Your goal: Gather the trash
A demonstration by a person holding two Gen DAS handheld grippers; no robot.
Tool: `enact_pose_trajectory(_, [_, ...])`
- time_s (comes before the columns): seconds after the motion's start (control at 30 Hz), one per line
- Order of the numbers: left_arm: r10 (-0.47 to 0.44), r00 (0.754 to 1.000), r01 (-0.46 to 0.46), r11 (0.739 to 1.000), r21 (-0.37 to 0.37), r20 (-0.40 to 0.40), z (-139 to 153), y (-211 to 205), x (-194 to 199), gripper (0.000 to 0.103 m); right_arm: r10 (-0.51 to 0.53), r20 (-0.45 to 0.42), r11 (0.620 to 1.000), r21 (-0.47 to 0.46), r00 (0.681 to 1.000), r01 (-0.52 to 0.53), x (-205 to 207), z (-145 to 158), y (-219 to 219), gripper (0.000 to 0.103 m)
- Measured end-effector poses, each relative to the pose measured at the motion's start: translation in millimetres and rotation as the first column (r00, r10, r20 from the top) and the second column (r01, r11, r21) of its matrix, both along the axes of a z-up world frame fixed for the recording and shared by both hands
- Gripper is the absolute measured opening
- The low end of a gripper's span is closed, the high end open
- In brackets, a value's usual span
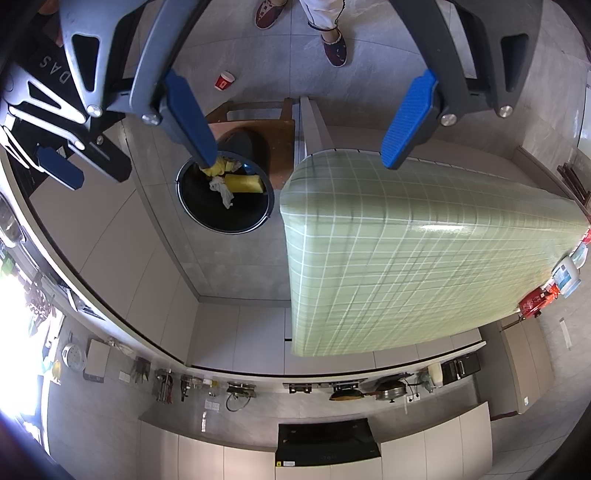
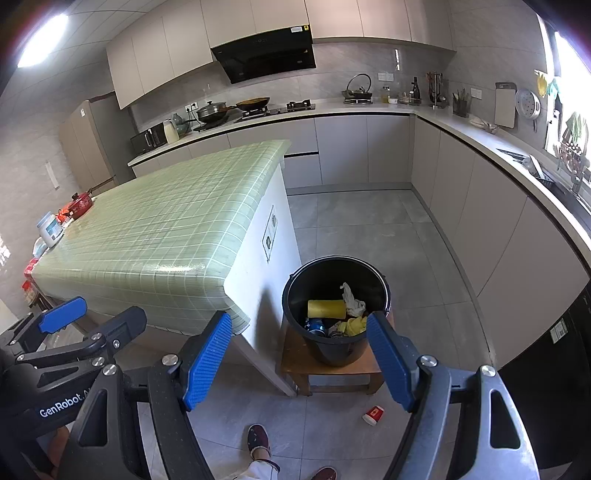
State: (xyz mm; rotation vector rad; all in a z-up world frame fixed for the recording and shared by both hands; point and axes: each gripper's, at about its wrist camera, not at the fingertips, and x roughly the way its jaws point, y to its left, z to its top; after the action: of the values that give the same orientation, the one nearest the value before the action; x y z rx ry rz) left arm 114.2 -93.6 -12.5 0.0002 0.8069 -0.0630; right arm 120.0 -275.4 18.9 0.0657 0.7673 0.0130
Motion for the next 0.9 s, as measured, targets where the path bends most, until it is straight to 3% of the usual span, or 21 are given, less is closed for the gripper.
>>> enact_pose_trajectory(0.9, [-0.001, 1.000, 0.001, 1.000, -0.017, -0.014, -1.2, 0.0, 3.8, 0.092, 0.001, -0.006, 1.000, 0.002, 1.000, -0.001, 2.5, -0.4, -0.2, 0.077])
